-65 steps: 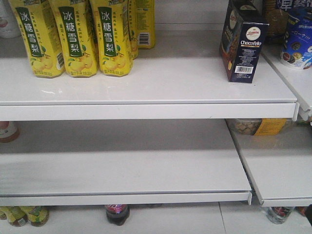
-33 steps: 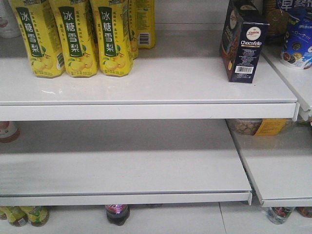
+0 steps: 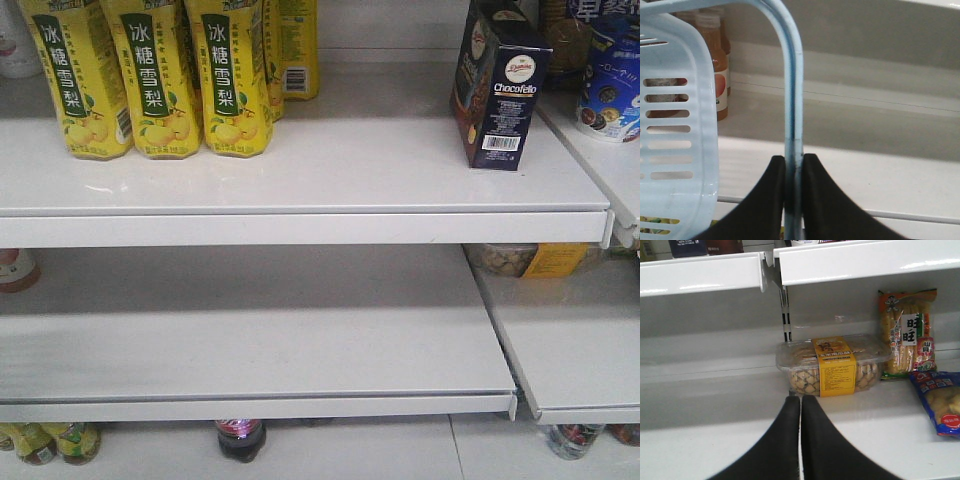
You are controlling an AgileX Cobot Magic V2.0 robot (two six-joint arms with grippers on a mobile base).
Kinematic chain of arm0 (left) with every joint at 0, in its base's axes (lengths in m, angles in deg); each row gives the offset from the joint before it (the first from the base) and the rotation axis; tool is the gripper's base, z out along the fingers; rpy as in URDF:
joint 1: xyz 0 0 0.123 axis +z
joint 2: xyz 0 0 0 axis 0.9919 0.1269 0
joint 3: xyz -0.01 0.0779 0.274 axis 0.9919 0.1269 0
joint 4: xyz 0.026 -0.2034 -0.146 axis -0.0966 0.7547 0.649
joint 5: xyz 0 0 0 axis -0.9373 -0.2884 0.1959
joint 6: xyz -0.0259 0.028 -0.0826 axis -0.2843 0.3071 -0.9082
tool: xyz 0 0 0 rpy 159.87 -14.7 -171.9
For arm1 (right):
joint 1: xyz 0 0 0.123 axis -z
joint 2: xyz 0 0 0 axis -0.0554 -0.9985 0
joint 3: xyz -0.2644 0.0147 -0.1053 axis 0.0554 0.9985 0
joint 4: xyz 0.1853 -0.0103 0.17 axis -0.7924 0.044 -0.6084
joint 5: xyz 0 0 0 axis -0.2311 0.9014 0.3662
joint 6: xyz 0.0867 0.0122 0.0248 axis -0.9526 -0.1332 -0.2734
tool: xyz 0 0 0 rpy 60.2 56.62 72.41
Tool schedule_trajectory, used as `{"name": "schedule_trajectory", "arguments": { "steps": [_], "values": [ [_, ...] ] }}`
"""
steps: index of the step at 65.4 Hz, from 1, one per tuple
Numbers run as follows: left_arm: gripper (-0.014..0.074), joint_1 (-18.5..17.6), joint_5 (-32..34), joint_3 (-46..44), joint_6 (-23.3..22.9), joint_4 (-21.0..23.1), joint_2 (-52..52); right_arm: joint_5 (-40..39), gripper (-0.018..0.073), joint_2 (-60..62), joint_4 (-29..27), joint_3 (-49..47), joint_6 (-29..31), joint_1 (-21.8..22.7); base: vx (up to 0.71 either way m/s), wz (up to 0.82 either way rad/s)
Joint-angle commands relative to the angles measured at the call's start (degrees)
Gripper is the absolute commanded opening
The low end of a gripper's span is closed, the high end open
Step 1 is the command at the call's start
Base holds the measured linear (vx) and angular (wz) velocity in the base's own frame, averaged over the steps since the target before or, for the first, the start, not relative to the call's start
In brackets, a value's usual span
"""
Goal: Left arm holds basket, right arm returns cookies
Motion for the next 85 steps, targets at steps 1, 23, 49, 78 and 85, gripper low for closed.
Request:
{"name": "schedule_trajectory", "arguments": {
  "steps": [1, 23, 49, 78, 85],
  "values": [
    [-0.0007, 0.03, 6.34, -1.99, 0.92, -0.68, -1.16, -4.75, -0.0004, 0.61, 2.46, 1.19, 1.00, 0.29, 0.00, 0.00],
    [-0.0007, 0.03, 6.34, -1.99, 0.92, -0.68, -1.16, -6.72, -0.0004, 0.61, 2.71, 1.19, 0.95, 0.29, 0.00, 0.00],
    [-0.0007, 0.03, 6.34, -1.99, 0.92, -0.68, -1.16, -7.15, -0.0004, 0.61, 2.71, 1.19, 0.95, 0.29, 0.00, 0.00],
    [-0.0007, 0.03, 6.34, -1.99, 0.92, -0.68, -1.16, -7.15, -0.0004, 0.61, 2.71, 1.19, 0.95, 0.29, 0.00, 0.00],
    [-0.0007, 0.03, 6.34, -1.99, 0.92, -0.68, -1.16, -7.15, -0.0004, 0.61, 2.71, 1.19, 0.95, 0.29, 0.00, 0.00]
  ]
}}
